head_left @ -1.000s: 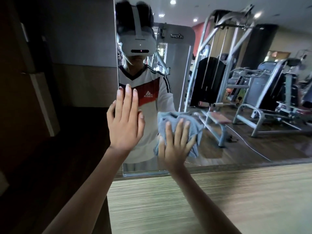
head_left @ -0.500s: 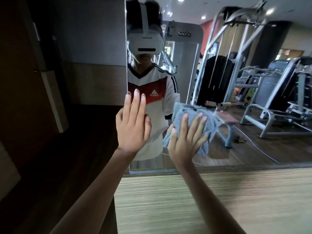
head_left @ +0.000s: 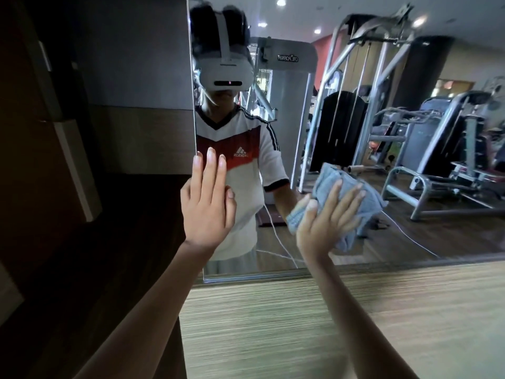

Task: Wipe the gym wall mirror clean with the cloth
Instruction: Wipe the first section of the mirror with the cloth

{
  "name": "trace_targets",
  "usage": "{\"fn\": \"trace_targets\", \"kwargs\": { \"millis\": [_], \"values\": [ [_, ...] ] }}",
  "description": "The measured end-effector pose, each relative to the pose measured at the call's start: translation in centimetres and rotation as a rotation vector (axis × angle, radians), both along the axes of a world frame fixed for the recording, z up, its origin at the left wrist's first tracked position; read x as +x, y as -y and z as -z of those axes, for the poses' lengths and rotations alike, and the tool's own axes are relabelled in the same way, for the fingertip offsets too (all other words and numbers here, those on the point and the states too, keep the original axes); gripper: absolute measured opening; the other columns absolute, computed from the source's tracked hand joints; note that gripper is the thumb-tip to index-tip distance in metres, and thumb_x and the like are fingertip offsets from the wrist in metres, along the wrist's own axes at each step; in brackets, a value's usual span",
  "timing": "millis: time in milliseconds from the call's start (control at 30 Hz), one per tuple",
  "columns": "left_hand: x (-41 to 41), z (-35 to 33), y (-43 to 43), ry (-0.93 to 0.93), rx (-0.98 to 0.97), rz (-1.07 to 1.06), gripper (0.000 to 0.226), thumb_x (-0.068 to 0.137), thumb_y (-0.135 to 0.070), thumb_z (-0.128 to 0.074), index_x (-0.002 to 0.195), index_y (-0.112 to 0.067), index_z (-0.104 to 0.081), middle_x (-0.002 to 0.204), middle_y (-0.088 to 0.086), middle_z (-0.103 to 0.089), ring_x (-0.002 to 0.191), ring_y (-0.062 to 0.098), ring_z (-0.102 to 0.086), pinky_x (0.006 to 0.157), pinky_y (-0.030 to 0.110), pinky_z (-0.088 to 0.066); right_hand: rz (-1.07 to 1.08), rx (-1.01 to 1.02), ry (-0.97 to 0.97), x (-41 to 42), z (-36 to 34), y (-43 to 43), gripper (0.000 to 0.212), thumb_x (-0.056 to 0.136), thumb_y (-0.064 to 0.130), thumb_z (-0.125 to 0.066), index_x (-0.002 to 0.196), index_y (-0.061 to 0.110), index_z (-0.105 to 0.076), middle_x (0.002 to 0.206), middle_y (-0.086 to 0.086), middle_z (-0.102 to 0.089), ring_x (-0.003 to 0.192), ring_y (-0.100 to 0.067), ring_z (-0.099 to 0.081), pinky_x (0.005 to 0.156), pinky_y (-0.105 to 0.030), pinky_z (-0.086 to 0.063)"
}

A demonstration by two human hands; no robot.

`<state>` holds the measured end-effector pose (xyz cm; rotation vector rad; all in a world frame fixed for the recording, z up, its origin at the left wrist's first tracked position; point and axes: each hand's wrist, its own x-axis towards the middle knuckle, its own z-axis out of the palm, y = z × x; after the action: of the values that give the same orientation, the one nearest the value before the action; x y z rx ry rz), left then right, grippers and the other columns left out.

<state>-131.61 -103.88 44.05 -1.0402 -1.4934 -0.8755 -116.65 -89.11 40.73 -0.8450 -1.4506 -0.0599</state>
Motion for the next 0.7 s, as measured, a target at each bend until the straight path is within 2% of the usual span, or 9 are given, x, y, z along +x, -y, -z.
{"fn": "trace_targets", "kwargs": {
  "millis": [100,200,300,333,400,467,533,600,700],
  "values": [
    [-0.1,0.0,0.2,-0.013,-0.012,0.009,0.050,0.101,-0.019,-0.039,0.148,0.000,-0.042,0.156,0.019,-0.035,0.153,0.028,-0.015,0.093,0.044,-0.046,-0.049,0.148,0.117,-2.8,0.3,3.0,0.058,0.105,0.045,-0.024,0.157,0.019,-0.021,0.161,-0.017,-0.022,0.149,-0.035,-0.018,0.119,-0.057,-0.004],
    [-0.4,-0.1,0.4,-0.030,-0.019,0.003,0.051,0.102,-0.021,-0.039,0.150,-0.003,-0.038,0.157,0.017,-0.031,0.153,0.027,-0.014,0.096,0.045,-0.044,-0.080,0.394,0.449,-2.1,4.8,2.6,0.056,0.104,0.041,-0.029,0.158,0.025,-0.024,0.163,-0.011,-0.022,0.151,-0.030,-0.019,0.113,-0.058,-0.021],
    [-0.4,0.0,0.3,-0.031,-0.013,0.004,0.051,0.102,-0.021,-0.039,0.150,-0.003,-0.037,0.157,0.016,-0.031,0.153,0.026,-0.013,0.096,0.044,-0.043,-0.096,0.567,0.684,1.9,8.3,-1.2,0.047,0.104,0.040,-0.028,0.150,0.033,-0.033,0.166,-0.002,-0.014,0.141,-0.027,-0.037,0.099,-0.055,-0.035],
    [-0.4,0.1,0.3,-0.030,-0.011,0.003,0.050,0.102,-0.020,-0.039,0.149,-0.003,-0.038,0.157,0.016,-0.032,0.153,0.026,-0.013,0.096,0.044,-0.042,-0.081,0.555,0.674,3.1,8.3,-2.1,0.045,0.105,0.041,-0.026,0.148,0.033,-0.037,0.167,-0.001,-0.009,0.140,-0.027,-0.037,0.098,-0.055,-0.034],
    [-0.4,0.1,0.1,-0.032,-0.008,-0.010,0.050,0.101,-0.020,-0.040,0.148,-0.002,-0.041,0.156,0.017,-0.033,0.153,0.027,-0.014,0.099,0.045,-0.041,-0.038,0.409,0.508,3.9,6.1,-3.1,0.047,0.105,0.041,-0.023,0.148,0.029,-0.038,0.168,-0.002,-0.005,0.150,-0.027,-0.021,0.104,-0.054,-0.030],
    [-0.5,0.0,0.1,-0.042,-0.006,-0.026,0.050,0.101,-0.019,-0.041,0.147,-0.002,-0.042,0.155,0.017,-0.035,0.152,0.030,-0.019,0.104,0.045,-0.038,0.017,0.250,0.285,2.5,1.4,-2.3,0.053,0.105,0.039,-0.024,0.156,0.028,-0.025,0.166,-0.007,-0.010,0.152,-0.030,-0.014,0.111,-0.058,-0.023],
    [-0.4,-0.1,0.2,-0.053,-0.008,-0.041,0.050,0.099,-0.019,-0.043,0.146,-0.002,-0.044,0.154,0.018,-0.037,0.149,0.033,-0.026,0.106,0.047,-0.037,0.027,0.207,0.162,0.1,-3.5,-0.4,0.057,0.105,0.039,-0.025,0.159,0.027,-0.012,0.163,-0.010,-0.014,0.150,-0.031,-0.016,0.117,-0.059,-0.011],
    [-0.4,-0.4,0.4,-0.066,-0.021,-0.046,0.050,0.098,-0.018,-0.045,0.145,-0.001,-0.047,0.154,0.020,-0.039,0.145,0.035,-0.031,0.107,0.049,-0.037,0.015,0.250,0.166,-2.1,-6.2,1.7,0.059,0.104,0.039,-0.029,0.158,0.026,-0.011,0.162,-0.007,-0.013,0.150,-0.029,-0.014,0.119,-0.058,-0.005],
    [-0.8,-1.1,0.7,-0.088,-0.041,-0.042,0.051,0.096,-0.021,-0.047,0.144,-0.002,-0.050,0.153,0.019,-0.035,0.142,0.033,-0.031,0.109,0.048,-0.034,-0.008,0.417,0.325,-3.8,-5.0,3.5,0.059,0.101,0.037,-0.039,0.156,0.022,-0.023,0.162,-0.010,-0.022,0.151,-0.031,-0.019,0.115,-0.064,-0.021]
  ]
}}
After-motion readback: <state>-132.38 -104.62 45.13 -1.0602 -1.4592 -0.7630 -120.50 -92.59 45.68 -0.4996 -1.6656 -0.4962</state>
